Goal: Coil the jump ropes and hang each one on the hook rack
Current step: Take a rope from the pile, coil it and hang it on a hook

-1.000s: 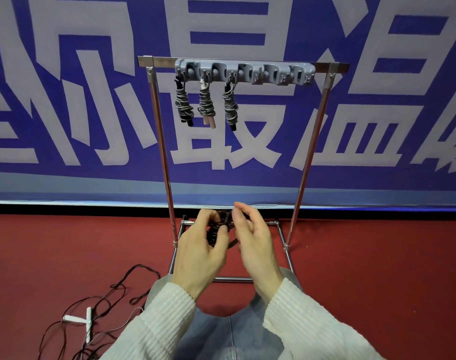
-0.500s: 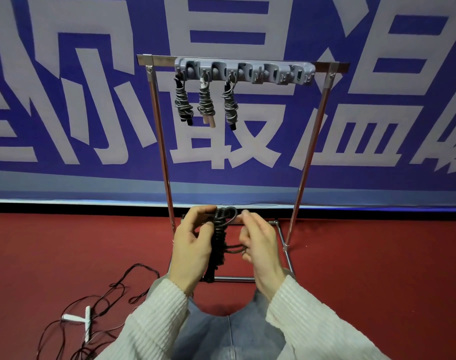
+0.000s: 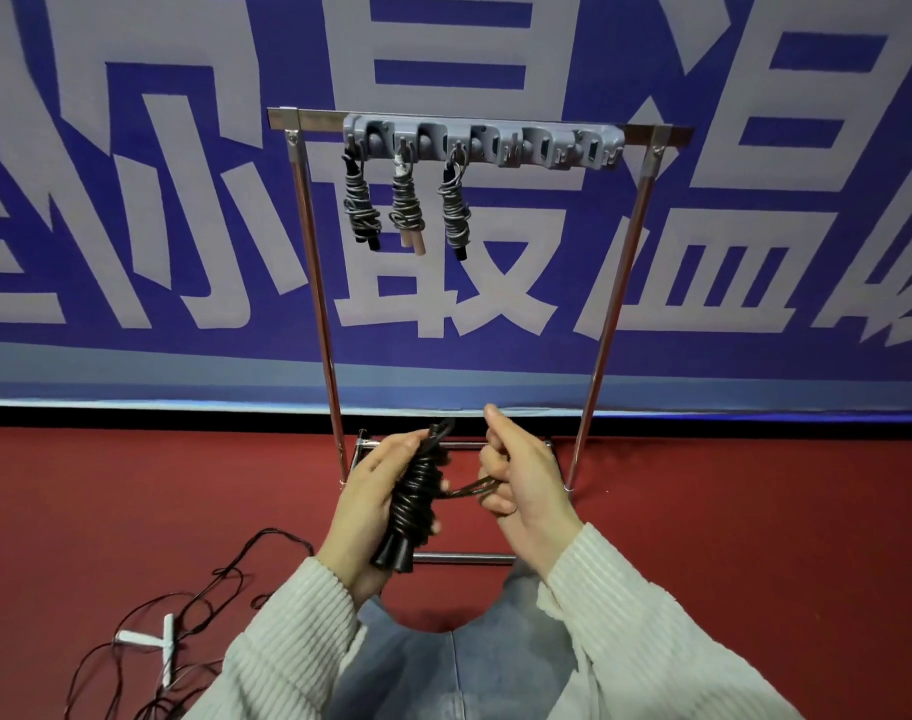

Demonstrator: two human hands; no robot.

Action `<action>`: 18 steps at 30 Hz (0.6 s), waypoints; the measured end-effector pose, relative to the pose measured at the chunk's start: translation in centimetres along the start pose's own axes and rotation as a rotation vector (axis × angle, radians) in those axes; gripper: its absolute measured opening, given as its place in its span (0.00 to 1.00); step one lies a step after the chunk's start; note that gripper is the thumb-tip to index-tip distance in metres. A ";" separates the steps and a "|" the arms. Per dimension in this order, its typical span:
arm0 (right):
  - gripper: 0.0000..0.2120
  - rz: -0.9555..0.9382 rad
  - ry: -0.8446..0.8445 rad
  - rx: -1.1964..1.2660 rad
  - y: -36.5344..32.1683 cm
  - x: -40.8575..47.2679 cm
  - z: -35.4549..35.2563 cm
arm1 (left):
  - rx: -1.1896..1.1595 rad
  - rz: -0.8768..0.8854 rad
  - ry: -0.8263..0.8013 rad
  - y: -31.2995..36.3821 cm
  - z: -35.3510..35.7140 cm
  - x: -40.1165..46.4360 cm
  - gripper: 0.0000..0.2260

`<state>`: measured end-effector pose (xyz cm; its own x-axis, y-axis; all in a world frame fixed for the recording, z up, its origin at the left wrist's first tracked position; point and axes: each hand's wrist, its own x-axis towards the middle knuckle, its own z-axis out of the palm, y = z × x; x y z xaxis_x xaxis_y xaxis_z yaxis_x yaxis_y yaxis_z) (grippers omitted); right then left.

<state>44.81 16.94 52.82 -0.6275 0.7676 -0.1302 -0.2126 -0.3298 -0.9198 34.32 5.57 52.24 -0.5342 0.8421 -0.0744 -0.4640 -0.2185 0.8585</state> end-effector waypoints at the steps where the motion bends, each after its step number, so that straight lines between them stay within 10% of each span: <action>1: 0.17 -0.052 0.005 -0.009 -0.2 0.1 0.0 | -0.088 -0.063 -0.011 0.1 -0.1 0.0 0.21; 7: 0.20 -0.196 0.090 -0.069 -1.5 0.7 0.5 | -0.259 -0.280 -0.145 -0.9 -1.0 -0.5 0.15; 13: 0.22 -0.401 0.150 -0.437 -1.3 0.6 0.2 | -0.610 -0.244 -0.288 0.7 -1.9 -0.3 0.33; 18: 0.24 -0.542 0.196 -0.672 -1.9 2.1 -1.1 | -0.292 -0.121 -0.266 2.1 -1.6 -1.1 0.39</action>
<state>44.69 19.75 53.89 -0.4153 0.8253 0.3827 0.0804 0.4523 -0.8882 32.81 3.37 53.32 -0.2803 0.9599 0.0009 -0.7136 -0.2090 0.6687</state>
